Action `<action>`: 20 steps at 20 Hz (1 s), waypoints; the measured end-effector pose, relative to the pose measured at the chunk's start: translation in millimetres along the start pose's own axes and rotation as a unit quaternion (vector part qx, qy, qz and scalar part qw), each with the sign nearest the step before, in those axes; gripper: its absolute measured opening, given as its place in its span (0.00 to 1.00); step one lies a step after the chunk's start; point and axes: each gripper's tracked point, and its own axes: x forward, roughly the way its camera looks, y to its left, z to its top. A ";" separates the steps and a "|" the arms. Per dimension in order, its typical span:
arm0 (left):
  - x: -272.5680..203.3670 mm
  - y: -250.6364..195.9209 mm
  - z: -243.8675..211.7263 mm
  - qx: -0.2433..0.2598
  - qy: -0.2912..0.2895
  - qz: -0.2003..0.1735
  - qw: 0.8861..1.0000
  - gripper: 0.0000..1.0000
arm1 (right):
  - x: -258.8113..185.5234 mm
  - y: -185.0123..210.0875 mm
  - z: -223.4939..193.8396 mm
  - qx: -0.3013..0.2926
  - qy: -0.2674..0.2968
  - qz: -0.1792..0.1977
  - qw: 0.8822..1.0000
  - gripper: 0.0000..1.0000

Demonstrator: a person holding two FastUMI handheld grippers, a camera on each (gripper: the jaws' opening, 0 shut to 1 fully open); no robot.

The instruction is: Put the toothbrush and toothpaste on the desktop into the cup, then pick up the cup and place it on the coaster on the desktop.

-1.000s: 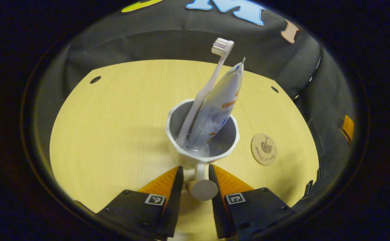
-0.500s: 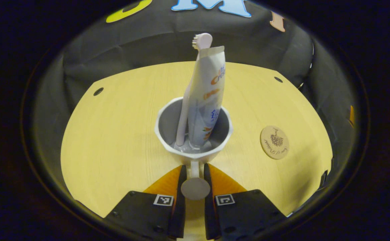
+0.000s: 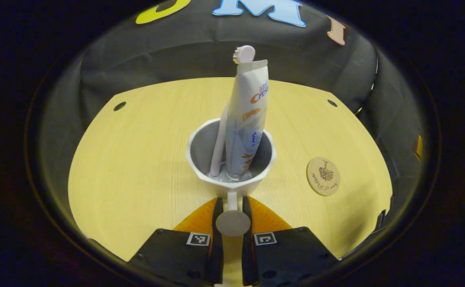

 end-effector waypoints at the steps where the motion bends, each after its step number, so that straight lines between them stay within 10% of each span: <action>1: -1.4 -1.8 0.1 -0.002 0.000 -0.003 1.000 0.25 | -1.2 -0.6 0.2 -0.001 -0.001 0.000 1.000 0.83; 20: 0.2 -140.6 19.9 0.067 -0.006 -0.093 0.993 0.24 | -44.3 -58.9 -4.0 0.032 -0.017 -0.058 0.998 0.83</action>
